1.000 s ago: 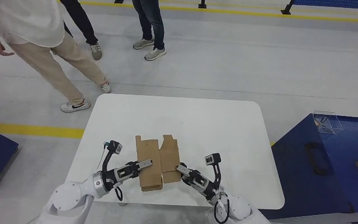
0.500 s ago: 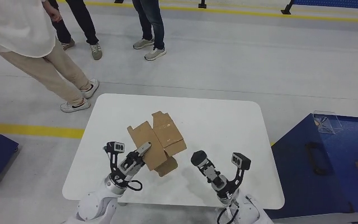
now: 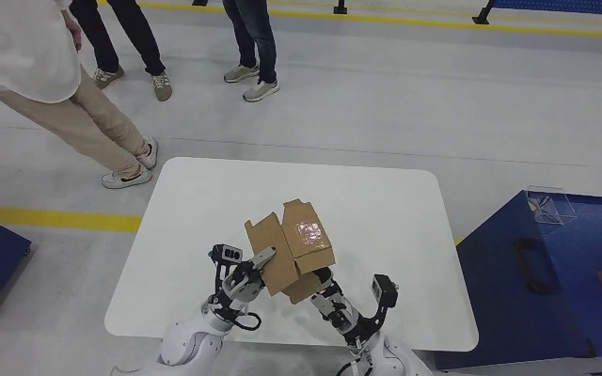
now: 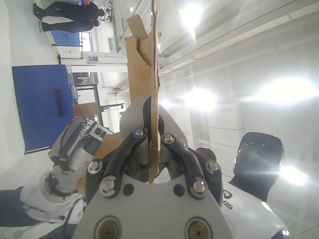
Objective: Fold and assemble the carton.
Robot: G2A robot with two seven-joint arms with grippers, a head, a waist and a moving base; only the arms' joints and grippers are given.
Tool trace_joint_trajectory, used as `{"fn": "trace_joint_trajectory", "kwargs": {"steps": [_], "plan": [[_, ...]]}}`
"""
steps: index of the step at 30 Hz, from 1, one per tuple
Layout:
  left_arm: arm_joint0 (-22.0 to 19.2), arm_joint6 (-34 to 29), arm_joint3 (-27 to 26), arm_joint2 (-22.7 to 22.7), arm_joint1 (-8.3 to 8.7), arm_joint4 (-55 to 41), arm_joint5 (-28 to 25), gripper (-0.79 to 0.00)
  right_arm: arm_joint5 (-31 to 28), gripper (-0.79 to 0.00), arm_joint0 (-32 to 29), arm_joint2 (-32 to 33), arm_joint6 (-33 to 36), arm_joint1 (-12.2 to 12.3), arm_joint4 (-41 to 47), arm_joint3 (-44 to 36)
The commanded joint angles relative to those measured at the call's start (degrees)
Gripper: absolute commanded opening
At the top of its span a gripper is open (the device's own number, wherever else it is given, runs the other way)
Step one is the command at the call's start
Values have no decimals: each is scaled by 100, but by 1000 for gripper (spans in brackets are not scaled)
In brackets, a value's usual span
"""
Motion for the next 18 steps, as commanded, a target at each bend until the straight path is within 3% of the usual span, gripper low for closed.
{"fn": "trace_joint_trajectory", "kwargs": {"steps": [1,7,10,11,12,14,15,16,17,18], "plan": [[16,-74,26,-21,-1,-46,34,-785,0,-443,28,-71,-160,17,-81,52],[69,-155,50,-25,-23,-60,-5,-785,0,-533,141,-323,-427,58,-149,231],[104,-191,43,-27,-32,-80,-8,-785,0,-634,180,-433,-517,74,-207,300],[114,-202,47,-32,-35,-81,-14,-785,0,-745,192,-463,-552,79,-228,320],[124,-214,53,-33,-38,-86,-5,-785,0,-785,201,-488,-590,84,-248,338],[139,-228,75,-44,-42,-86,10,-785,0,-785,216,-529,-653,96,-247,376],[149,-229,87,-47,-43,-88,42,-591,0,-785,221,-542,-677,106,-234,386],[155,-227,95,-57,-44,-86,69,-58,0,-785,223,-550,-697,117,-210,381],[160,-224,105,-74,-43,-71,87,0,0,-785,224,-549,-712,131,-175,378],[167,-216,118,-105,-39,-39,84,0,0,-785,229,-540,-708,148,-150,371]]}}
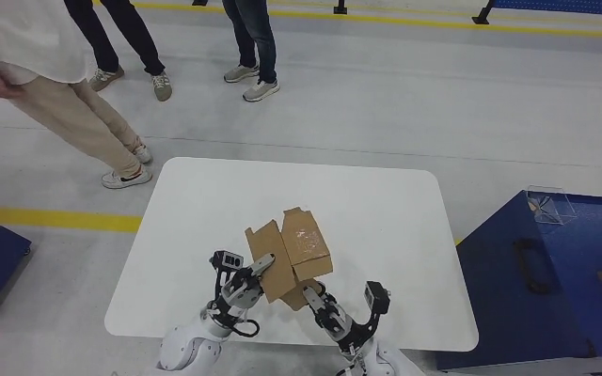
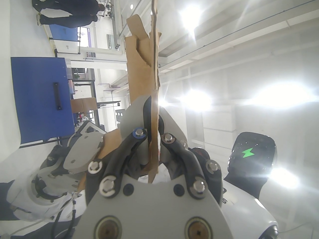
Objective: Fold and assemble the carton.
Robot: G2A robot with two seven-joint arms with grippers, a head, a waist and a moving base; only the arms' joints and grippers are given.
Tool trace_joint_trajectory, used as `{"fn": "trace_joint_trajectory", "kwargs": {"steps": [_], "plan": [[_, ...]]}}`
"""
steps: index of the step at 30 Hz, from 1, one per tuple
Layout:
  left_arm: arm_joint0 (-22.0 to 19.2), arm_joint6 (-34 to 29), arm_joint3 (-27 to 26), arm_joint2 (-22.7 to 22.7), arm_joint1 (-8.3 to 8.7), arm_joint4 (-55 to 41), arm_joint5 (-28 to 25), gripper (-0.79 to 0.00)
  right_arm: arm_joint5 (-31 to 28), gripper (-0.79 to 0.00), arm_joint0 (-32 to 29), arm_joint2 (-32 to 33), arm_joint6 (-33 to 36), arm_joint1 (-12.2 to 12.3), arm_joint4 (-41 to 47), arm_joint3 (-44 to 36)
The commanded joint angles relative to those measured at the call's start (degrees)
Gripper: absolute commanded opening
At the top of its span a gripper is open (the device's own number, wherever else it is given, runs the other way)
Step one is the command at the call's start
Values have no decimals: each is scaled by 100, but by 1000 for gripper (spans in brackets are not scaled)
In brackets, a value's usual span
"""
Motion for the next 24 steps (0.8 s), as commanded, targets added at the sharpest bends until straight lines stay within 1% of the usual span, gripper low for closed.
{"fn": "trace_joint_trajectory", "kwargs": {"steps": [1,5,7,9,11,13,15,18,22,24], "plan": [[13,16,20,-58,6,49,-7,0,0,-785,4,21,4,28,51,-12],[98,185,172,-521,63,1,-77,0,0,-785,-9,218,207,136,145,-24],[120,306,328,-854,103,-162,-14,0,0,-785,-60,352,379,196,124,-86],[129,498,504,-1231,146,-135,-171,0,0,-785,-116,533,624,266,60,-136],[142,678,620,-1507,179,-77,-208,0,86,-785,-159,755,938,336,-273,-219],[105,853,773,-1676,222,359,-52,0,357,-785,-259,974,1077,391,-812,-386],[32,868,758,-1696,245,664,225,0,451,-785,-408,1084,1126,426,-1124,-560],[27,663,592,-1619,252,867,382,0,552,-785,-579,1222,1386,484,-1513,-789],[60,373,283,-1456,242,1074,318,0,556,-785,-776,1386,1656,557,-1955,-1120],[52,252,80,-1332,227,1207,185,0,487,-785,-924,1478,1839,605,-2140,-1353]]}}
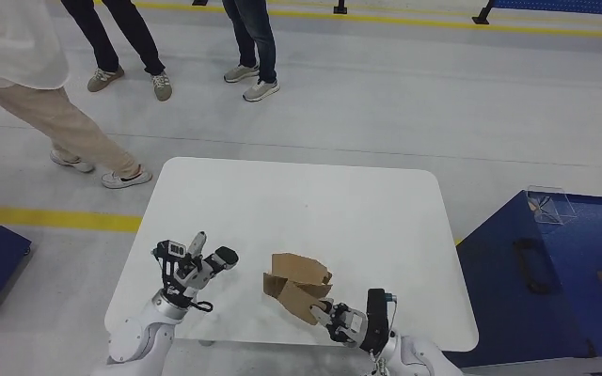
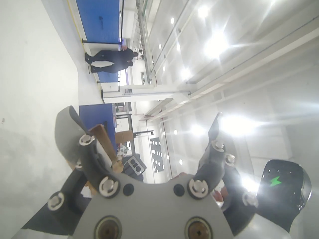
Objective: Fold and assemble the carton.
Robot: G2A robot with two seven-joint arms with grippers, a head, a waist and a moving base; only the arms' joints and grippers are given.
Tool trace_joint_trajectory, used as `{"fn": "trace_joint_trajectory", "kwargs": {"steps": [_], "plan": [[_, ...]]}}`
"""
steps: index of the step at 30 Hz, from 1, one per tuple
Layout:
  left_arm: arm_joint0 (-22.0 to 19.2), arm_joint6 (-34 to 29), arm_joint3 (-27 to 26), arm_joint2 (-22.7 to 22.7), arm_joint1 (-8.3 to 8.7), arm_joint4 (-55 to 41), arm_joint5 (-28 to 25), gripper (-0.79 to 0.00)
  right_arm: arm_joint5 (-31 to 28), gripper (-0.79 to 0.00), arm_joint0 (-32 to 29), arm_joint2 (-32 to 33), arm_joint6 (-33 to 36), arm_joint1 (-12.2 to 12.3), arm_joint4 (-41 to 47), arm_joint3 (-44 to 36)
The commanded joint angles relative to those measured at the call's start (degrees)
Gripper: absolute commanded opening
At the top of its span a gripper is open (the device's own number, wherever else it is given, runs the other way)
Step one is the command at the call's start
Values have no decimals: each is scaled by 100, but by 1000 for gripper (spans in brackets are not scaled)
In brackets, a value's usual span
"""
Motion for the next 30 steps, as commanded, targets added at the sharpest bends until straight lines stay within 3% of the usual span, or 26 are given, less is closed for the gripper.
{"fn": "trace_joint_trajectory", "kwargs": {"steps": [1,10,14,29,30], "plan": [[-8,-82,-179,111,-14,117,-145,0,-53,-785,-119,77,205,42,-165,-199],[-294,-515,-518,607,-13,1299,271,0,-129,-785,-467,309,672,153,-133,-828],[-499,-690,-359,719,18,1804,859,0,-100,-785,-508,390,711,181,-36,-926],[-614,-578,-200,740,-3,1575,744,0,-33,-785,-504,408,702,186,43,-913],[-580,-367,-212,663,-2,1584,642,0,45,-785,-489,389,724,182,56,-943]]}}
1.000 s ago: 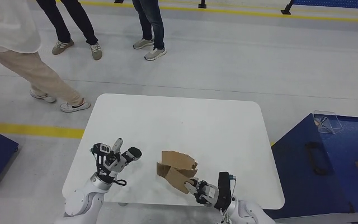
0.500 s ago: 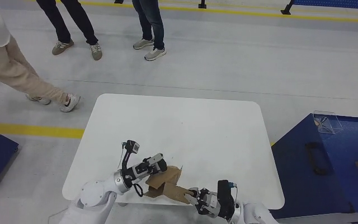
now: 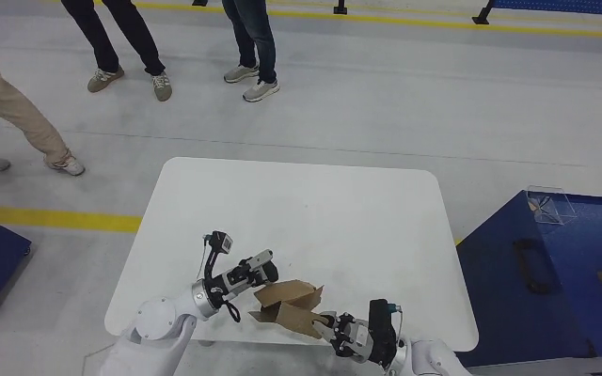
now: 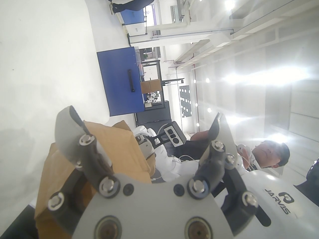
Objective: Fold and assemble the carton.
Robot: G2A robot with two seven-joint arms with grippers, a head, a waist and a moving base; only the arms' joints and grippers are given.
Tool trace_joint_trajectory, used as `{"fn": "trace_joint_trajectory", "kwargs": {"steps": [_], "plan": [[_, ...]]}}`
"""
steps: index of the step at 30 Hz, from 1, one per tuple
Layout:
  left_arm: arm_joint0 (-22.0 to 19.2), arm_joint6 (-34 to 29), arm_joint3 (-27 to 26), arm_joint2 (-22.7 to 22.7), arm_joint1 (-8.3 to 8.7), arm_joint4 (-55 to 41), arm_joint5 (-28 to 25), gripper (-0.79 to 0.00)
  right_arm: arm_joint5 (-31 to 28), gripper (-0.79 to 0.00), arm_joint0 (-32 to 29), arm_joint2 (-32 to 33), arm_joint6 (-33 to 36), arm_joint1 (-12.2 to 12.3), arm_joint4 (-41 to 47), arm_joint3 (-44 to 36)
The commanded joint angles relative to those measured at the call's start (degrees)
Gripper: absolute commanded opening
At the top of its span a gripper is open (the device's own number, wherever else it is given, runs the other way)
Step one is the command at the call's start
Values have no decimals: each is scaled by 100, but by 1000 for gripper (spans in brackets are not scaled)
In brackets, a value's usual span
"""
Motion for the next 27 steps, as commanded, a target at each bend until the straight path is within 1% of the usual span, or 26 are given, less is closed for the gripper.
{"fn": "trace_joint_trajectory", "kwargs": {"steps": [1,2,4,6,8,9,11,14,16,18,21,23,27], "plan": [[67,264,-53,-106,9,96,-220,0,146,-785,25,-19,20,-6,12,-45],[147,394,-170,-250,41,475,-505,0,264,-785,34,-50,36,-13,16,-69],[398,935,-539,-578,102,1506,-928,0,393,-785,40,-88,97,-19,172,-64],[745,1344,-1084,-807,151,2537,-1061,0,451,-785,66,-93,262,-17,475,-38],[1101,1819,-1658,-1041,188,3698,-918,0,468,-785,139,-57,472,-7,883,-38],[1285,1990,-1911,-1084,198,4200,-809,0,497,-785,175,-24,536,-2,1078,-34],[1533,2070,-2290,-1118,221,5070,-490,0,478,-785,244,-13,775,11,1447,-22],[1750,2018,-2690,-1107,251,6168,-82,0,496,-785,345,42,1122,38,1826,-52],[1852,2009,-2865,-1048,256,6538,136,0,531,-785,374,54,1310,53,1996,-85],[1905,1831,-2941,-989,263,6572,209,0,551,-785,394,55,1470,65,2109,-111],[1916,1603,-3037,-979,268,6550,519,0,576,-785,432,44,1758,87,2208,-174],[1867,1400,-3099,-943,267,6432,729,0,627,-785,440,25,1868,95,2269,-200],[1734,1035,-3113,-846,275,6467,928,0,606,-785,474,-36,2157,116,2302,-280]]}}
